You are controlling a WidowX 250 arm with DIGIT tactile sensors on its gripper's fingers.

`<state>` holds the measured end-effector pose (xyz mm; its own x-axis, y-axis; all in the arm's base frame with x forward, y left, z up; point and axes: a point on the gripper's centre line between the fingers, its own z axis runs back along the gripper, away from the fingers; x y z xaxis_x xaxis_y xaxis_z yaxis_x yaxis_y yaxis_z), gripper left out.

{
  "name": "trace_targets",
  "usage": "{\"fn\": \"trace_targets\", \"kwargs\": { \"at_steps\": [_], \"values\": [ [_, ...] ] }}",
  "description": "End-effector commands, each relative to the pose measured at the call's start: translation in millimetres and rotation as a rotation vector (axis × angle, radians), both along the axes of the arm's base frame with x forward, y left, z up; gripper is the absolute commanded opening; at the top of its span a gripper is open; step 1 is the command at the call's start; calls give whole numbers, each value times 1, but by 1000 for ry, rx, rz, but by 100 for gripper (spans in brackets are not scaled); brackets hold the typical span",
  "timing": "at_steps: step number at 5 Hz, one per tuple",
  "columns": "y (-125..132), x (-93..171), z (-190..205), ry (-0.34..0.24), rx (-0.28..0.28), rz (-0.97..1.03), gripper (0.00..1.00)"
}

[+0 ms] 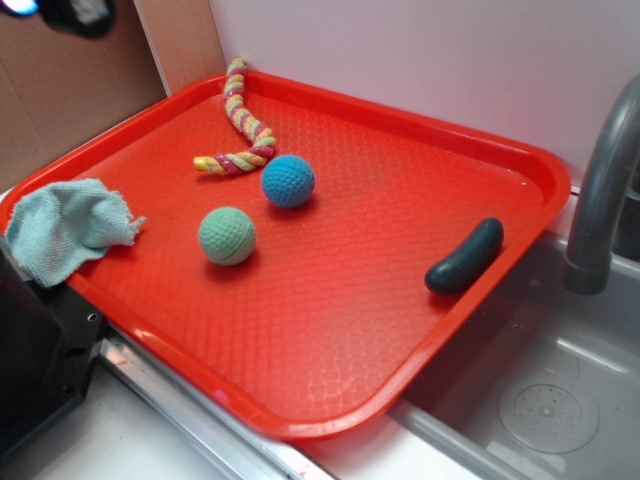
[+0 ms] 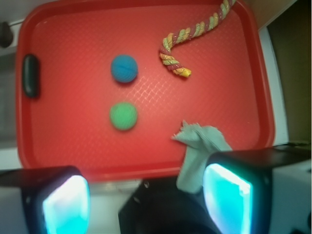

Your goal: Grab the blue ball.

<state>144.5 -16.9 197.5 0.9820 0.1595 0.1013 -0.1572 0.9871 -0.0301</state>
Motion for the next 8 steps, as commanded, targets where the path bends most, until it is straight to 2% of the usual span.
{"fn": "trace_targets", "kwargs": {
  "at_steps": [1, 2, 3, 4, 6, 7, 8],
  "values": [
    [-6, 39, -36, -96, -94, 49, 100],
    [-3, 63, -57, -94, -91, 79, 100],
    [-2, 87, -81, -90, -57, 76, 100],
    [1, 107, -108, -81, 13, 93, 100],
    [-11, 124, -148, -18, 70, 22, 100],
    [-12, 127, -163, 8, 48, -12, 100],
    [-9, 129, -170, 25, 57, 2, 12]
  ]
}}
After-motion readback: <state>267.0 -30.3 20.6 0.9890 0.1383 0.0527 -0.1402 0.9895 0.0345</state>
